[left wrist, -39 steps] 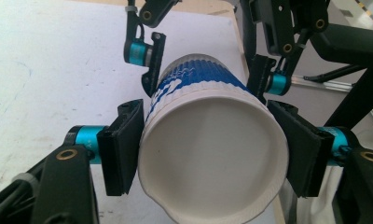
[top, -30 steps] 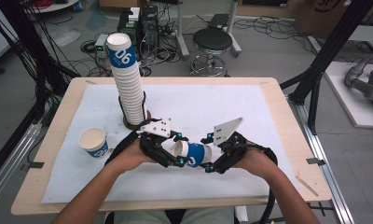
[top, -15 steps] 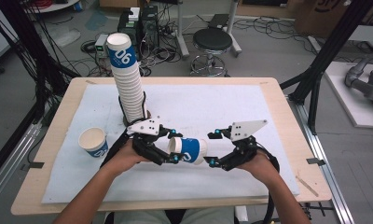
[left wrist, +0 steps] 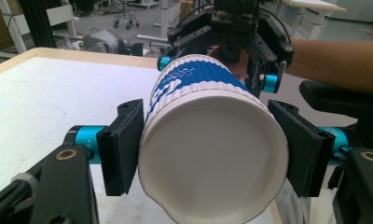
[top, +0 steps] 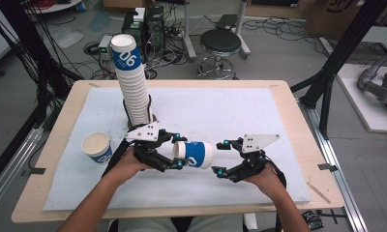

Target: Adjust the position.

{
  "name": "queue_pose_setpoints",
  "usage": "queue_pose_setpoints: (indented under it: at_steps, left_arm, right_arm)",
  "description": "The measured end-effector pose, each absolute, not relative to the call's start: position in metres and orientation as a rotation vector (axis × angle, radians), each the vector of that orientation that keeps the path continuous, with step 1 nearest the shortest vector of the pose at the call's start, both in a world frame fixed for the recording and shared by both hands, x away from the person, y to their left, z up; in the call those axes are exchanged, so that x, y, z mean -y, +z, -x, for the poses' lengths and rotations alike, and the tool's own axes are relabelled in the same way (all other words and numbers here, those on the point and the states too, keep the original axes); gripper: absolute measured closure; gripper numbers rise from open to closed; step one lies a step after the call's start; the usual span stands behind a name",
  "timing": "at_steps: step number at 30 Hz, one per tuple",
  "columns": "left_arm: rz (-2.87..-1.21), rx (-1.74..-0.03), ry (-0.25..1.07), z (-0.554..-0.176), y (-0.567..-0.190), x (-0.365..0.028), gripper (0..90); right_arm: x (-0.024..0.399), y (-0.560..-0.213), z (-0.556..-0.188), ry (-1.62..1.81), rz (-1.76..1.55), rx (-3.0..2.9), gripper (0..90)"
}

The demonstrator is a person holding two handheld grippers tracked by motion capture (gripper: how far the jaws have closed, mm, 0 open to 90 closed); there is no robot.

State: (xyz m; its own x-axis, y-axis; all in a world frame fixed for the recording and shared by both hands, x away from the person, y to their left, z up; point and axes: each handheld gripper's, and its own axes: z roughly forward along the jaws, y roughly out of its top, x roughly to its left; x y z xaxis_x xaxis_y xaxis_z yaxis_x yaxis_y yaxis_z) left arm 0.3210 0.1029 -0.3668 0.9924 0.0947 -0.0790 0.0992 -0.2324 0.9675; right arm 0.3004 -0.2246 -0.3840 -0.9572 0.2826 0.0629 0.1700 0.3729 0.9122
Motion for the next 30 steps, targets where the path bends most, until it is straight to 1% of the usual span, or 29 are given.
queue_pose_setpoints:
  at_steps: [18,20,30]
  left_arm:
    - [-1.776,-0.097,-0.059,-0.319,-0.368,-0.1,30.2]
    - [-1.773,-0.096,-0.068,-0.319,-0.369,-0.1,30.2]
    - [-1.74,-0.065,-0.108,-0.317,-0.369,-0.092,30.3]
  right_arm:
    - [0.222,-0.388,-0.301,1.745,-0.38,-2.549,20.3]
    - [0.222,-0.389,-0.3,1.747,-0.387,-2.555,18.4]
    - [0.216,-0.389,-0.3,1.785,-0.321,-2.59,18.4]
